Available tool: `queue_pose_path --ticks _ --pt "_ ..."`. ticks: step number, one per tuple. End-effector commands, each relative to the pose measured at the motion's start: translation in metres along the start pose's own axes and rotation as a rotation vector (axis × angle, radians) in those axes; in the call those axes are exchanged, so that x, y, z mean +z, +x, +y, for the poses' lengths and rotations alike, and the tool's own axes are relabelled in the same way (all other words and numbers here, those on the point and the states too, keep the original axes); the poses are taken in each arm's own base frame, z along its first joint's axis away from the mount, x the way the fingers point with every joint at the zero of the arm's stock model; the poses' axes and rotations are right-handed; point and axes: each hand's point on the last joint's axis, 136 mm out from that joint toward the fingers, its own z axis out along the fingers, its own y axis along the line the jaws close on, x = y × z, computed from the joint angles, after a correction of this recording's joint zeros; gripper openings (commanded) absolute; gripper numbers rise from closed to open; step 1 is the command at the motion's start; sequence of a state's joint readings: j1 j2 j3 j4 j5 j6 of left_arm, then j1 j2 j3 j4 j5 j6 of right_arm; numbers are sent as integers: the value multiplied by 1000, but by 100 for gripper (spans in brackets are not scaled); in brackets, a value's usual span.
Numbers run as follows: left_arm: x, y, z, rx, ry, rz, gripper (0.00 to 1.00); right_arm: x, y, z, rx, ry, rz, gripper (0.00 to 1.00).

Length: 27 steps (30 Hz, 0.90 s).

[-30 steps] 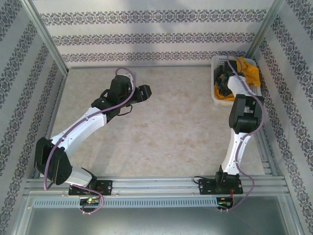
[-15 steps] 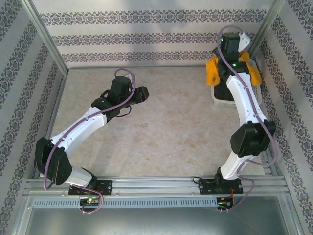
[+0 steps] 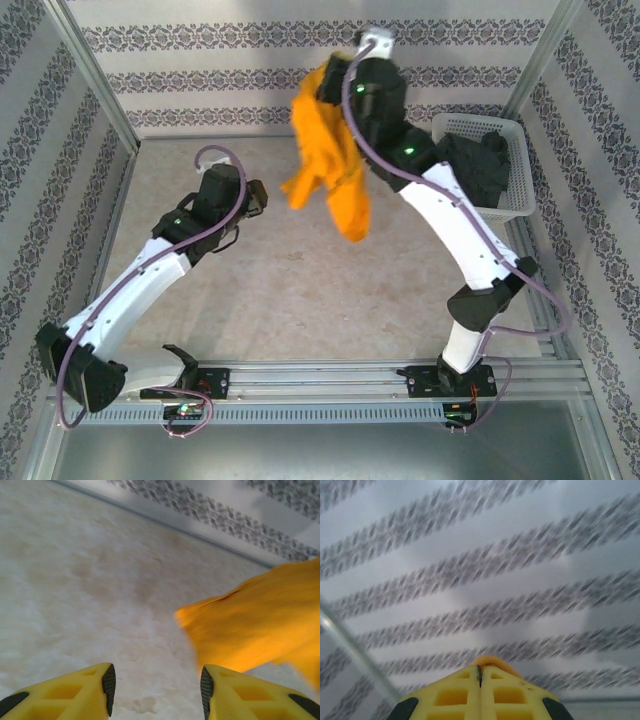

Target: Fold and stack the t-shirts

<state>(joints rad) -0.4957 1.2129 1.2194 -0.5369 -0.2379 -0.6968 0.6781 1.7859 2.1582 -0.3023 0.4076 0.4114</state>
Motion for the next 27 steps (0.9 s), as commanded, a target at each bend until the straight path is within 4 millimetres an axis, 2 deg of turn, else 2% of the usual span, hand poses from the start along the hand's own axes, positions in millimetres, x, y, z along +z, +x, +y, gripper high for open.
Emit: queue_pose_path --ticks 1,2,4,8,9,11,13,16,20,22,27 --pt "-22 1 43 10 -168 -29 51 11 53 -7 87 3 126 0" --pt "-24 4 49 11 -181 -23 52 10 68 -17 131 14 166 0" --pt "-28 14 58 7 -197 -6 53 3 112 -54 243 72 277 0" --pt "-25 39 72 -20 -212 53 56 -28 214 -155 435 240 533 0" --pt "-23 45 73 -29 -211 74 57 -38 233 -174 469 264 592 11" --pt "-16 60 78 -57 -214 117 63 -66 262 -215 460 365 682 37" --pt "-7 72 82 -100 -220 156 67 -89 276 -240 440 430 739 47" --pt "12 88 86 -214 -208 205 70 -111 274 -253 351 464 754 50" --pt "47 105 91 -427 -179 246 74 -120 282 -245 274 450 784 50" --pt "70 108 94 -541 -164 255 75 -121 293 -238 256 447 815 50" --pt "127 96 91 -691 -132 239 74 -121 323 -220 242 426 877 49"
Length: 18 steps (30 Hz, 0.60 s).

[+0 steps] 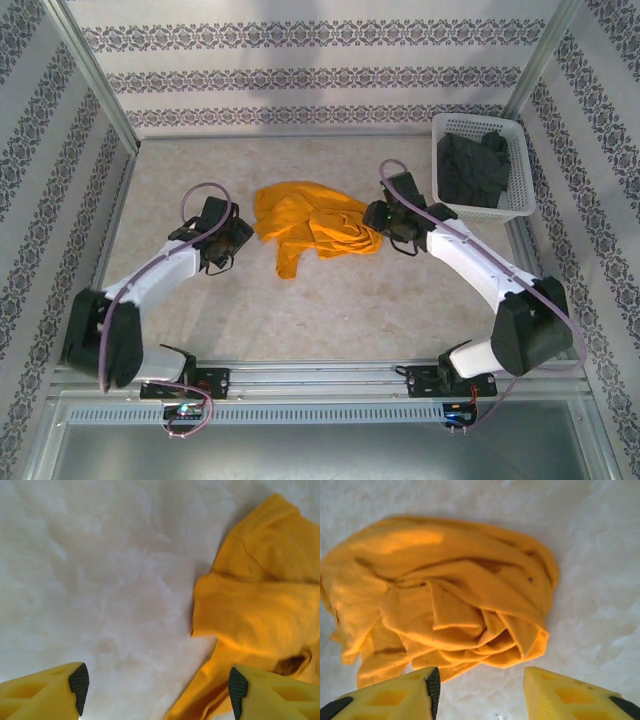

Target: Fold and stack the t-shirts

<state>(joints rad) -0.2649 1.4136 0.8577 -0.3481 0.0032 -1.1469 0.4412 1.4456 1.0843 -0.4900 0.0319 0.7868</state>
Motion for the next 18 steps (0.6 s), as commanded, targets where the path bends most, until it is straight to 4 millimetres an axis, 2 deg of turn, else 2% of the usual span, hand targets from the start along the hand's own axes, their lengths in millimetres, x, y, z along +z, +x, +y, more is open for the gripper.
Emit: queue_pose_path --ticks 1,3,6,10,12,15,17,18 --pt "21 -17 -52 -146 175 11 74 15 19 -1 -2 19 52 51" --pt "45 -11 -59 -168 175 62 72 27 29 -1 41 17 103 54" --pt "79 4 -57 -200 127 144 70 45 39 -3 66 48 174 53" --pt "108 14 -52 -235 96 188 70 56 32 -7 91 64 155 55" --pt "118 18 -58 -229 103 207 64 60 27 -5 87 70 153 57" --pt "126 12 -68 -223 137 183 38 69 27 -3 87 84 183 57" --pt "127 3 -77 -218 168 156 15 76 27 -4 113 92 191 55" --pt "125 0 -82 -211 183 148 8 78 25 -3 117 90 188 55"
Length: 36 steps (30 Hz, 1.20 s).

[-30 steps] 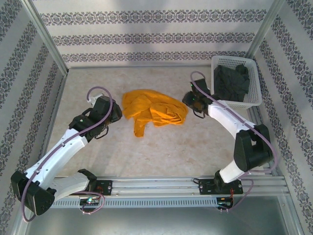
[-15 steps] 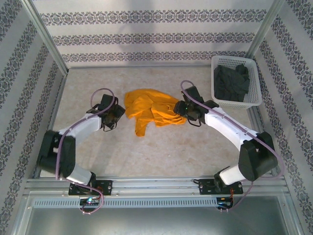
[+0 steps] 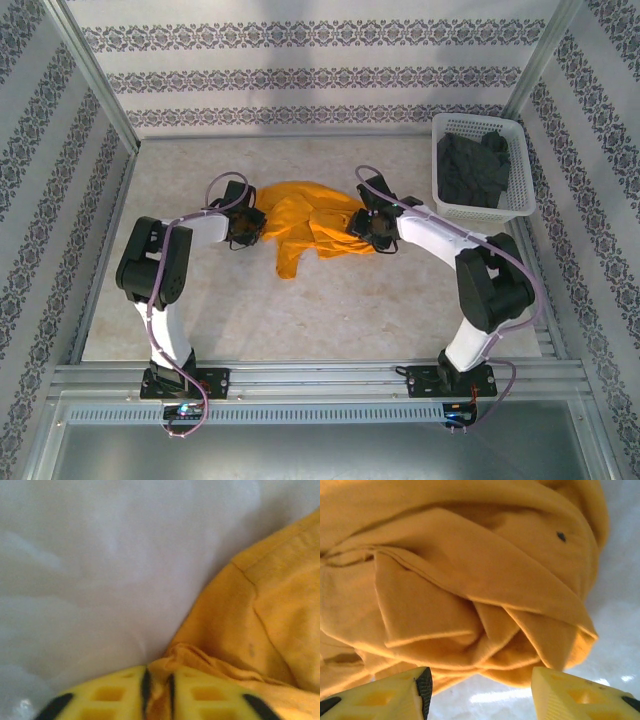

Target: Fold and stack the t-shirts

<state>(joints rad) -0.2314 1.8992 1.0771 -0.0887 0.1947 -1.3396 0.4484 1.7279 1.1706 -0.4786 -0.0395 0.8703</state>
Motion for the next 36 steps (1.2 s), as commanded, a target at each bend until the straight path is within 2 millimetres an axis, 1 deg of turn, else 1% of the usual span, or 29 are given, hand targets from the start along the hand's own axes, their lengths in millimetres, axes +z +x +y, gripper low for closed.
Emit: queue_pose_path --ticks 1,3,6,8,10,14,17,20,22,23,24,25,28,31,34,36 --pt "11 -3 -40 31 146 -13 1 5 -8 4 43 3 3 54" --pt "0 -7 -50 53 167 -36 0 1 -15 13 51 -18 -17 54" --pt "-27 -13 -59 95 188 -90 0 -6 -27 27 54 -34 -48 52" --pt "-43 -16 -62 122 199 -117 0 -2 -32 34 62 -40 -44 50" --pt "-56 -16 -65 139 217 -128 0 6 -32 37 58 -29 -25 48" --pt "-69 -16 -70 175 237 -129 0 23 -24 36 60 3 33 43" --pt "-75 -16 -73 198 249 -131 0 29 -19 31 47 41 47 41" --pt "-83 -17 -79 217 259 -139 0 35 -19 32 19 52 49 38" --pt "-89 -18 -84 235 270 -146 0 39 -21 34 1 55 50 30" --pt "-92 -18 -86 246 272 -149 0 40 -23 34 -1 57 48 21" --pt "-97 -19 -89 257 273 -155 0 39 -25 34 -5 56 42 9" --pt "-102 -21 -91 265 276 -164 0 35 -30 34 -9 54 25 0" --pt "-122 -33 -101 290 293 -205 0 4 -56 40 -46 29 -78 0" --pt "-149 -47 -119 320 336 -250 0 -38 -89 52 -83 -30 -183 0" --pt "-180 -67 -141 336 410 -294 0 -87 -126 71 -117 -128 -296 0" --pt "-205 -81 -158 345 475 -323 0 -118 -149 85 -133 -209 -353 0"
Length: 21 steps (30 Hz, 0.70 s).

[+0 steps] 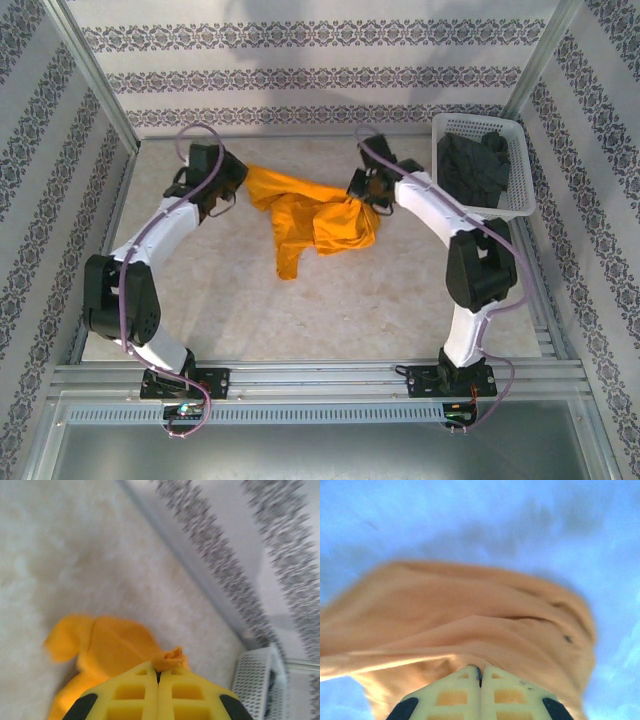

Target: Fold and stack the t-shirts

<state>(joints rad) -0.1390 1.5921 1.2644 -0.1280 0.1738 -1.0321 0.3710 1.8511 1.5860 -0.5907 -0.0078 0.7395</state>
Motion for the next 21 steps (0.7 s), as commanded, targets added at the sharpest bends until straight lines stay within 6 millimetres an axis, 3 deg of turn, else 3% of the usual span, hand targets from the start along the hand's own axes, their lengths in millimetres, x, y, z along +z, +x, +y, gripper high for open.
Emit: queue_pose_path --ticks 1,6,11,13,16,19,21 --pt "-33 -47 -39 65 109 -84 0 -71 -72 36 -64 -165 -201 0" --pt "-75 -109 -84 85 254 -210 0 -123 -131 74 -53 -399 -289 0" --pt "-116 -165 -118 85 374 -328 0 -164 -165 117 -105 -583 -330 0" --pt "-133 -181 -134 89 418 -367 0 -177 -171 130 -122 -635 -333 0" --pt "-158 -198 -149 95 455 -419 0 -187 -176 133 -114 -656 -346 0" --pt "-172 -207 -156 92 475 -441 0 -189 -169 127 -115 -639 -344 0" --pt "-177 -205 -156 97 481 -438 0 -182 -153 119 -135 -625 -317 0"
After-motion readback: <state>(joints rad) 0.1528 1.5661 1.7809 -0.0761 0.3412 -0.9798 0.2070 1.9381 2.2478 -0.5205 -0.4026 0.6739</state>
